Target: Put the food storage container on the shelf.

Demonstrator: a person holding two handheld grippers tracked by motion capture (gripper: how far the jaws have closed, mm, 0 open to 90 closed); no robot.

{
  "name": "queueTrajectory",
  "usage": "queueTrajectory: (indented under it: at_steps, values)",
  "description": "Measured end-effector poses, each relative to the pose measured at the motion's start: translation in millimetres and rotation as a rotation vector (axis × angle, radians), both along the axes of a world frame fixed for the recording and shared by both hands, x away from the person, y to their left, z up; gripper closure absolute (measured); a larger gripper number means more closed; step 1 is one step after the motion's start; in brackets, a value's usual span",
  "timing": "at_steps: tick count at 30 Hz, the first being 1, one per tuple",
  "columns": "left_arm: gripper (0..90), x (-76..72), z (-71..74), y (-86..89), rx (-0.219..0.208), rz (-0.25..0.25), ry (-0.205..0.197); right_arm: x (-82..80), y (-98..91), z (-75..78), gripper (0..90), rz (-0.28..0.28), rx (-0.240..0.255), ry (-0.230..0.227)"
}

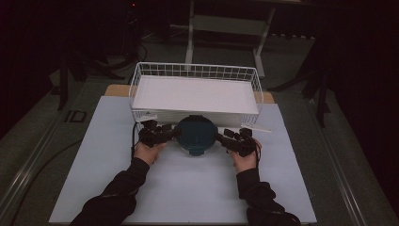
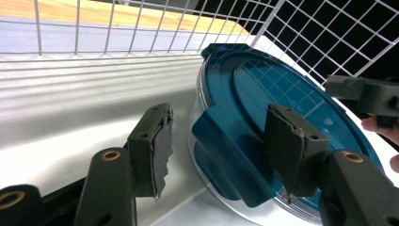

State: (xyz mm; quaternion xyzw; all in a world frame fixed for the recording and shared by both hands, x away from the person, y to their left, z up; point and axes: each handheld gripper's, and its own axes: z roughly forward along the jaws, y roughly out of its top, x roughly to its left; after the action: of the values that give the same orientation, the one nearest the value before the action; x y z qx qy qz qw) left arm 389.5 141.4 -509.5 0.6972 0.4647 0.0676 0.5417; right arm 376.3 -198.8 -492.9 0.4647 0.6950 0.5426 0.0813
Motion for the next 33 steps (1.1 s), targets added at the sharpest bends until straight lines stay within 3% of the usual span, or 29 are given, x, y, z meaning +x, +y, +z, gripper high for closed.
queueTrajectory:
  at_steps: [6, 9, 15, 16, 18, 20, 21, 22, 23, 24, 25, 26, 29, 33]
  values:
    - [42.7, -1.6, 2.2, 0.8, 0.006, 0.006, 0.000, -19.2, -2.3, 1.4, 35.9, 0.030, -0.016, -0.009]
    - [36.7, -6.4, 4.4, 1.8, -0.034, 0.013, 0.016, -32.3, -0.6, 3.2, 36.1, 0.068, -0.004, 0.004]
    - [21.7, -25.3, 12.7, 7.0, -0.044, -0.101, -0.060, -54.3, 10.7, 6.2, 40.0, 0.141, -0.036, 0.007]
    - [19.0, -25.3, 12.7, 7.0, -0.044, -0.101, -0.060, -54.3, 10.7, 6.2, 40.0, 0.141, -0.036, 0.007]
    - [16.3, -32.9, 16.2, 8.2, -0.061, -0.118, -0.082, -59.9, 13.7, 7.0, 43.7, 0.150, -0.029, 0.010]
    - [11.1, -40.6, 20.0, 8.6, -0.049, -0.150, -0.092, -64.7, 17.0, 6.5, 46.9, 0.165, -0.030, 0.015]
    - [3.3, -47.7, 22.8, 8.7, -0.040, -0.180, -0.087, -69.2, 20.8, 5.3, 50.9, 0.185, -0.037, 0.021]
    - [1.2, -47.7, 22.8, 8.7, -0.040, -0.180, -0.087, -69.2, 20.8, 5.3, 50.9, 0.185, -0.037, 0.021]
    - [1.2, -51.4, 23.6, 9.3, -0.045, -0.194, -0.087, -72.3, 24.6, 3.7, 63.4, 0.210, -0.044, 0.031]
    - [1.2, -55.1, 24.2, 9.7, -0.048, -0.209, -0.089, -72.3, 24.6, 3.7, 63.4, 0.210, -0.044, 0.031]
    - [1.1, -59.1, 24.6, 9.4, -0.040, -0.216, -0.090, -75.2, 29.2, 2.7, 72.2, 0.224, -0.075, 0.025]
    - [1.1, -63.6, 25.1, 8.9, -0.024, -0.218, -0.099, -75.2, 29.2, 2.7, 72.2, 0.224, -0.075, 0.025]
    - [1.1, -78.0, 26.3, 7.6, -0.002, -0.229, -0.121, -75.5, 37.4, 0.3, 89.7, 0.267, -0.078, 0.046]
    - [1.1, -90.9, 28.8, 9.8, -0.002, -0.216, -0.125, -73.5, 47.3, -3.9, 89.9, 0.295, -0.100, 0.062]
